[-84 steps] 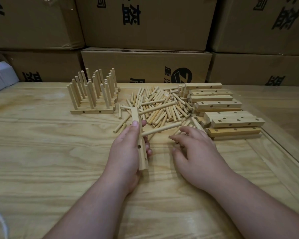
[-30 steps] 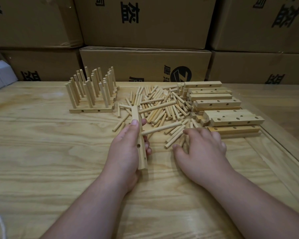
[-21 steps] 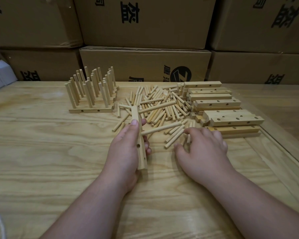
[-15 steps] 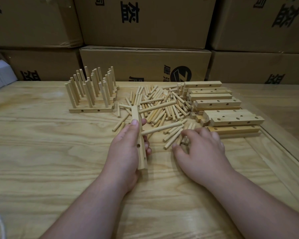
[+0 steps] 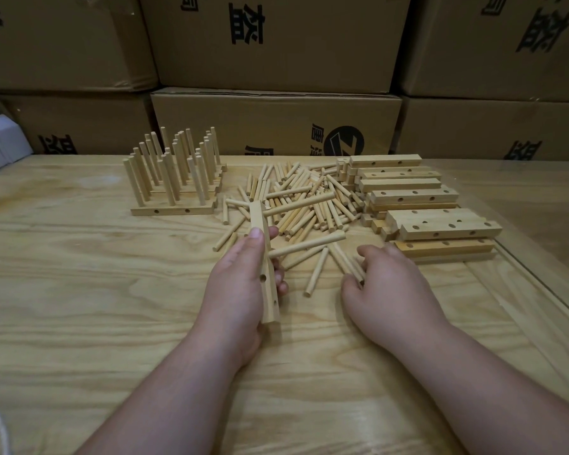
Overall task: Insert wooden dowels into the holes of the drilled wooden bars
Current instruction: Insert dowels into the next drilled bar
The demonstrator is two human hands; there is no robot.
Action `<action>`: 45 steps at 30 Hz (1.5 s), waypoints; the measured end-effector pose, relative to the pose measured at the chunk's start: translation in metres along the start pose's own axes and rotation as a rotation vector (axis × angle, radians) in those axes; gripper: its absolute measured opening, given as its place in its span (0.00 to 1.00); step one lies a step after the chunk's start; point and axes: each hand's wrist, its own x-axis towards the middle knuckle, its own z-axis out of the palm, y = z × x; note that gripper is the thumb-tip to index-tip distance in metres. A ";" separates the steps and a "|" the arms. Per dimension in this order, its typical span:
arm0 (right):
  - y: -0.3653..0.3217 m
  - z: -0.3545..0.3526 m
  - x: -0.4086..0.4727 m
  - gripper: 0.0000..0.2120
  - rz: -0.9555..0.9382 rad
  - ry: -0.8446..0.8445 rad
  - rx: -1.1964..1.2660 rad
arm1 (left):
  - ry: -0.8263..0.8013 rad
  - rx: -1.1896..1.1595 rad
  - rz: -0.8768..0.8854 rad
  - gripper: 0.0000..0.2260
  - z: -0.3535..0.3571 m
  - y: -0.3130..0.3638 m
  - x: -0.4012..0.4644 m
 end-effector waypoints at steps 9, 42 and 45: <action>0.003 0.004 0.002 0.13 -0.014 0.042 0.012 | 0.003 -0.008 -0.005 0.14 0.000 0.001 -0.001; -0.004 0.001 -0.011 0.13 -0.573 -0.160 0.526 | 0.018 -0.065 0.025 0.16 0.001 0.008 -0.002; -0.005 -0.002 -0.011 0.13 -0.596 -0.169 0.510 | 0.029 -0.131 0.020 0.14 0.001 0.008 -0.001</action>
